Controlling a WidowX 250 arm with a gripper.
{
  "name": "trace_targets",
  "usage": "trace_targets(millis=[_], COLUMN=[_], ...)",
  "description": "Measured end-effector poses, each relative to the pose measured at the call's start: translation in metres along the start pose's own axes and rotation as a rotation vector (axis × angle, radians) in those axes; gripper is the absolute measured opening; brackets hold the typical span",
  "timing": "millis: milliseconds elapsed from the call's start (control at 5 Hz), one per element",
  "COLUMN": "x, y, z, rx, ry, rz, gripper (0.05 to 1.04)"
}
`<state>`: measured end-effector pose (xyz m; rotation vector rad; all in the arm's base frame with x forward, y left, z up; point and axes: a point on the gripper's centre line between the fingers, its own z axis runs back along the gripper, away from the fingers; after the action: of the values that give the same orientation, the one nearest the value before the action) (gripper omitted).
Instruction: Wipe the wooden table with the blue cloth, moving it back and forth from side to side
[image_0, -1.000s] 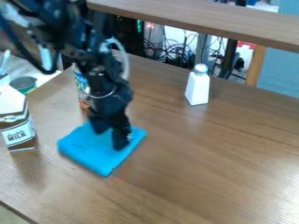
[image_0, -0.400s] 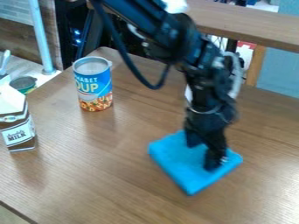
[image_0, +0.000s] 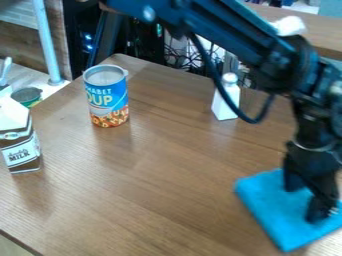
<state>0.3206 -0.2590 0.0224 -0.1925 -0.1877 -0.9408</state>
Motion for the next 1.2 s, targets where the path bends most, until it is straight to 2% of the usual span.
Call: trace_targets(millis=[200,400,600,800,1200], x=[0.004,-0.006,-0.03,-0.065,-0.167], y=[-0.006,-0.007,0.011,0.037,0.073], z=[-0.001,-0.002,0.004,0.015,0.043], rx=[-0.008,-0.001,0.025,0.074,0.189], ry=[0.005,-0.006,-0.019,-0.006,0.068], rz=[-0.007,0.009,0.094,0.263,0.566], gripper=[1.002,1.001,1.001,1.001,1.001])
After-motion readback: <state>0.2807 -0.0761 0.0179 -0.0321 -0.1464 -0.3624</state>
